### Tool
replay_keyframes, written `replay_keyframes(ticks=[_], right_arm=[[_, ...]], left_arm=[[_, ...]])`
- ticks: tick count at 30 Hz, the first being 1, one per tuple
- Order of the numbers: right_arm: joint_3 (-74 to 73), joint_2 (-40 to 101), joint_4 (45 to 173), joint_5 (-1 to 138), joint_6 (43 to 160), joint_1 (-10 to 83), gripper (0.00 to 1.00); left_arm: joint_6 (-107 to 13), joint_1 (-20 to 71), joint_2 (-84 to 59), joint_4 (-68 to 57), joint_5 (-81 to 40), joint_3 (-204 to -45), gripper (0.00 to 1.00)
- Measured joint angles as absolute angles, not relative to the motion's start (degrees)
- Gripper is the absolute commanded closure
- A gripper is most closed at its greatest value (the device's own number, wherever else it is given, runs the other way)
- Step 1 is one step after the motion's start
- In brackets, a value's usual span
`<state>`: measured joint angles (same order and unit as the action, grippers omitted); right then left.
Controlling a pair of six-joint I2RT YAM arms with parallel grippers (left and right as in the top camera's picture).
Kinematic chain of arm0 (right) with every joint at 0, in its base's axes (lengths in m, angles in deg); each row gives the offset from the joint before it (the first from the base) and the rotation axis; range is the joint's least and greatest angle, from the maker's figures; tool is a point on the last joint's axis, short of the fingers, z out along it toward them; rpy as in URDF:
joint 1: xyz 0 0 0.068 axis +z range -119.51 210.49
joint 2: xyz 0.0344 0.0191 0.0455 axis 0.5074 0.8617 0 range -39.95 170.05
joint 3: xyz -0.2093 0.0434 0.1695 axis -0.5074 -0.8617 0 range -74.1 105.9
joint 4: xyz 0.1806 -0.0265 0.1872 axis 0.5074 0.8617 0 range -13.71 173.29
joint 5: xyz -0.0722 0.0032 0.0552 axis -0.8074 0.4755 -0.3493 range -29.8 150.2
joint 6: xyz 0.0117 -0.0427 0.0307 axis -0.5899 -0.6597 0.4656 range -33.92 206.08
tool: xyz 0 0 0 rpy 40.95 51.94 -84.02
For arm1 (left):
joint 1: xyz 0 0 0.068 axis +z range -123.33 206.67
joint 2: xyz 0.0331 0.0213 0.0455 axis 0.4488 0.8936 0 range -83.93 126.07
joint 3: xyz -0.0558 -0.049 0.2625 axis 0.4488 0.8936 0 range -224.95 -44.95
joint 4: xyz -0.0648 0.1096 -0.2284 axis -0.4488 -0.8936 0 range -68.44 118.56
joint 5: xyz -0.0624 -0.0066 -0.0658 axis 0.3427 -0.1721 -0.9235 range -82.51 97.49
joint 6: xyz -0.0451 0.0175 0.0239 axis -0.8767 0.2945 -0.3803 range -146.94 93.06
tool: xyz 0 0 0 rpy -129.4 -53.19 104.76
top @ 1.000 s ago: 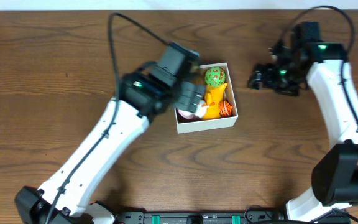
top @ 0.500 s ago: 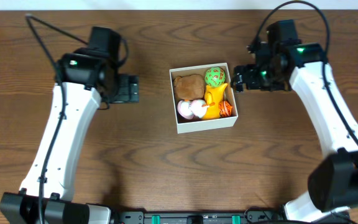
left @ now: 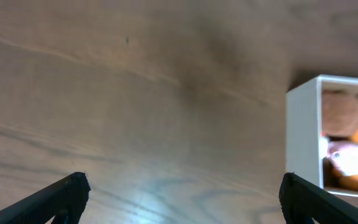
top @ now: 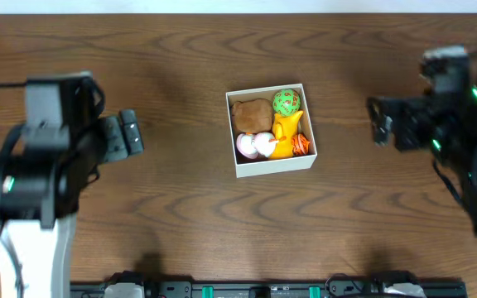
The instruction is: Pack container
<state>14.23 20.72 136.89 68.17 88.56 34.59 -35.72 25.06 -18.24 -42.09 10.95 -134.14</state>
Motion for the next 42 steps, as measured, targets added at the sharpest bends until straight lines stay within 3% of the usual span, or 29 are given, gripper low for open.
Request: replay_keyframes(ticks=[10,33,42], right_arm=[[14.2,12.9,137.3,65.9,88.3,34.6,0.01],[14.2,12.6,150.5,65.7,88.1,34.6,0.01],[14.2,12.6,147.9,65.7,88.1,34.6,0.01]], left_arm=[[-35.7,25.1,-21.4,-42.1,11.0,-134.1,0.02],[-35.7,25.1,-21.4,-42.1,11.0,-134.1,0.02],[-35.7,25.1,-21.4,-42.0,11.0,-134.1,0.02]])
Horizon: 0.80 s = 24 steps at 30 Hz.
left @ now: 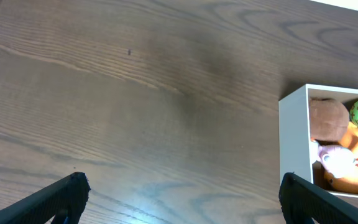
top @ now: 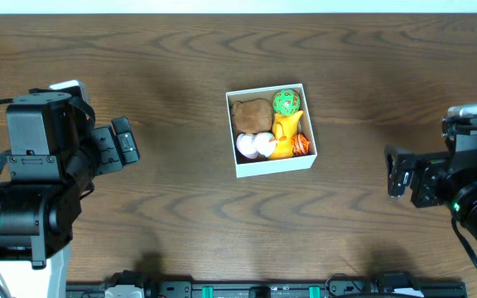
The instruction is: Pack container
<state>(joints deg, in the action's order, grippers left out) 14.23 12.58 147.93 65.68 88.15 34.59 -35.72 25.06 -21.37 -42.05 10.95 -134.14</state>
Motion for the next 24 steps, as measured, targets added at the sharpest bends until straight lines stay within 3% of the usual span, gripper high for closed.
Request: replay_keyframes(ticks=[15,24], right_arm=[[13.4,9.6,143.1,60.4,88.1,33.7,0.01],[-3.2,-5.4,137.3,57.6,88.1,31.6,0.01]], left_arm=[[-35.7,25.1,-21.4,-42.0,11.0,-134.1,0.02],[-35.7,25.1,-21.4,-42.0,11.0,-134.1,0.02]])
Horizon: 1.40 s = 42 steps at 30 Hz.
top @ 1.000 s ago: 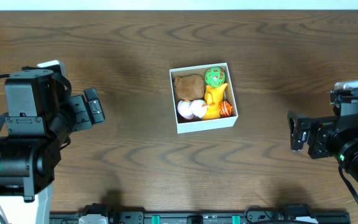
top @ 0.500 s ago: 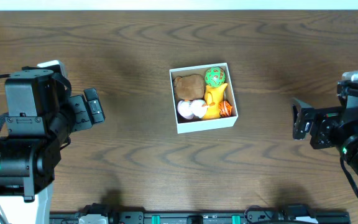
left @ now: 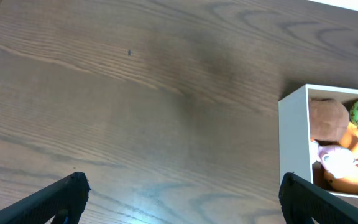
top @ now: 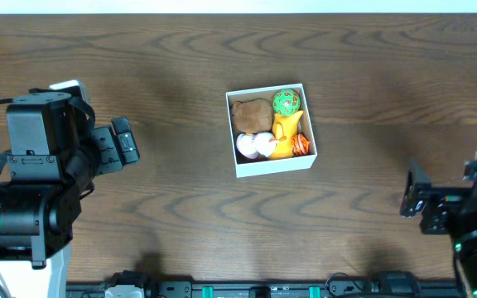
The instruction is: Pack container
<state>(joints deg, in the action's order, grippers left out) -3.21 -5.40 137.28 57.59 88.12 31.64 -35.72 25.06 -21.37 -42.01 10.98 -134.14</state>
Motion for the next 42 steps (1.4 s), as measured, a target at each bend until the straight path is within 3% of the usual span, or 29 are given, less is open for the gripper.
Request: replay_keyframes(ticks=[6,23,42], right_arm=[[-18.9,-12.5,130.4,57.1,88.1,30.5,0.01],[-43.3,-26.8,120.8,57.1,88.3,28.1,0.01],[-57.6,-37.8,116.7,57.1,88.5,28.0,0.01]], left_arm=[[-35.7,25.1,-21.4,-42.0,11.0,-134.1,0.02],[-35.7,25.1,-21.4,-42.0,11.0,-134.1,0.02],[-35.7,25.1,-21.4,-42.0,11.0,-134.1,0.02]])
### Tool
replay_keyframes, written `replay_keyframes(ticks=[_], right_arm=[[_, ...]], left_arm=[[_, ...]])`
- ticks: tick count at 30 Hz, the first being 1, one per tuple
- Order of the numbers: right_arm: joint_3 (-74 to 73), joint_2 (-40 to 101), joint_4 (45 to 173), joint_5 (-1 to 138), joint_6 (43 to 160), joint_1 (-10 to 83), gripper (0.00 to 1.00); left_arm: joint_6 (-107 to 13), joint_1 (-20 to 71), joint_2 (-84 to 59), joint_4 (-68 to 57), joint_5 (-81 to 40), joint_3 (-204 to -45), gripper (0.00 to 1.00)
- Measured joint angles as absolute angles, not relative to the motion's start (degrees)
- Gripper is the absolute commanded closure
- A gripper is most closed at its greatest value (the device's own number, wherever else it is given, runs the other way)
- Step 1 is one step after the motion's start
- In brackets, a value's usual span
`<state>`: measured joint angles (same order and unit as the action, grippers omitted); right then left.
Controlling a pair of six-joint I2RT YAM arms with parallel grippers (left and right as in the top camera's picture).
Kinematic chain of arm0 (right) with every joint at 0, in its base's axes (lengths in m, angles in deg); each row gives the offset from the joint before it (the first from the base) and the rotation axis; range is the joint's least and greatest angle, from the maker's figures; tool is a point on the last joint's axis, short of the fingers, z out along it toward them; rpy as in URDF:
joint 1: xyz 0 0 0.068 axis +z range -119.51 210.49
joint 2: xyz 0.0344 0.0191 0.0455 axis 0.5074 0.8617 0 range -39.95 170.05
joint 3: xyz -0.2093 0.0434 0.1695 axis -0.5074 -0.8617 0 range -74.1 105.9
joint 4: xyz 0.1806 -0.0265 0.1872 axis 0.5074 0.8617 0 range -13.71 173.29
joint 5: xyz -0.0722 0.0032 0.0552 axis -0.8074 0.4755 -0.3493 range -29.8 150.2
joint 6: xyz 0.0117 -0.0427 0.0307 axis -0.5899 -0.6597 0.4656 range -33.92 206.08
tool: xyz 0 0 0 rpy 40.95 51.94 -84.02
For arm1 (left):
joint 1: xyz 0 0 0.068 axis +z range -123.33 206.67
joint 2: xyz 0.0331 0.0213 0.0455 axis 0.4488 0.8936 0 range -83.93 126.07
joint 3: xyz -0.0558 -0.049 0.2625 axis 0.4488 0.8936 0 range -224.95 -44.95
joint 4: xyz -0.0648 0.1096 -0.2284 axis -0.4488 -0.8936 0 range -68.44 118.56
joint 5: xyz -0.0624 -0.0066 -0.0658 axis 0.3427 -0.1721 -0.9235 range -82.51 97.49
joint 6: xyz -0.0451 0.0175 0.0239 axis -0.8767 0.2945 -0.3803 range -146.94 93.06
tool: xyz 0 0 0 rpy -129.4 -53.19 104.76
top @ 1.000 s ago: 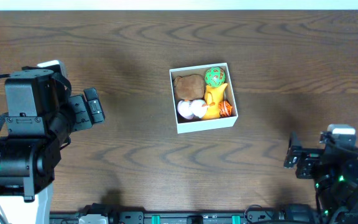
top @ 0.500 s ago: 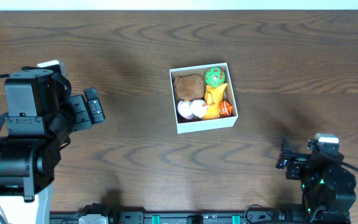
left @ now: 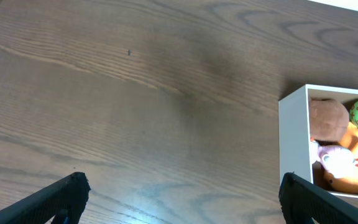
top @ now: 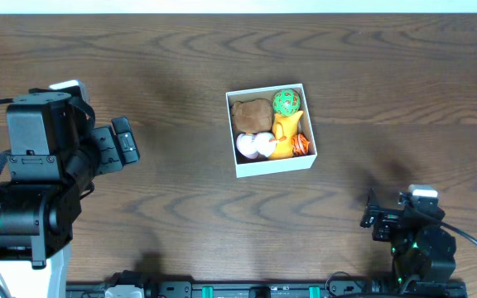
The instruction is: Pack container
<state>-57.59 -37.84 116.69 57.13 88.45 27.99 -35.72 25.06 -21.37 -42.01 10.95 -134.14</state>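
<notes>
A white open box point(top: 273, 165) stands in the middle of the table, filled with small toys: a brown plush point(top: 252, 114), a green ball point(top: 286, 102), a yellow toy point(top: 287, 128), a pink and white toy point(top: 254, 146) and an orange piece point(top: 301, 145). My left gripper point(top: 125, 141) hangs open well to the left of it, empty. The left wrist view has the box wall point(left: 293, 140) at the right, and the gripper point(left: 182, 199) fingers spread wide over bare wood. My right gripper point(top: 373, 221) is folded low near the front edge, right of the box.
The table is dark brown wood point(top: 180, 66). A black rail with green marks point(top: 255, 290) runs along the front edge. The left arm's bulky body point(top: 31, 190) covers the left side.
The right arm has moved from the front right corner to a folded pose near the front edge, further left. The left arm and the box have not changed.
At first both grippers stood level with the packed box, one on each side. Then the left arm sat slightly further back and stayed there. The right arm stood lower right, then at the front right corner, and is now folded at the front edge.
</notes>
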Motion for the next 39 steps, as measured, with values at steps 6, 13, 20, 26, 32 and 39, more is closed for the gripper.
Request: replay_keyframes(ticks=[6,13,20,26,32,39], right_arm=[[-59.4,-39.0,116.3,57.1,88.5,28.0,0.01],[-62.0,-39.0,115.9,57.1,88.5,28.0,0.01],[-64.3,-39.0,115.2,57.4,88.5,28.0,0.01],[-64.3,-39.0,115.0,57.4,88.5,28.0,0.01],[-64.3,-39.0,115.0,57.4,88.5,28.0,0.01],[-64.3,-39.0,115.0,57.5,88.5,28.0,0.01]], left_arm=[[-35.7,25.1,-21.4,-42.0,11.0,-134.1,0.02],[-35.7,25.1,-21.4,-42.0,11.0,-134.1,0.02],[-35.7,25.1,-21.4,-42.0,11.0,-134.1,0.02],[-35.7,25.1,-21.4,-42.0,11.0,-134.1,0.02],[-35.7,25.1,-21.4,-42.0,11.0,-134.1,0.02],[-35.7,25.1,-21.4,-42.0,11.0,-134.1,0.02]])
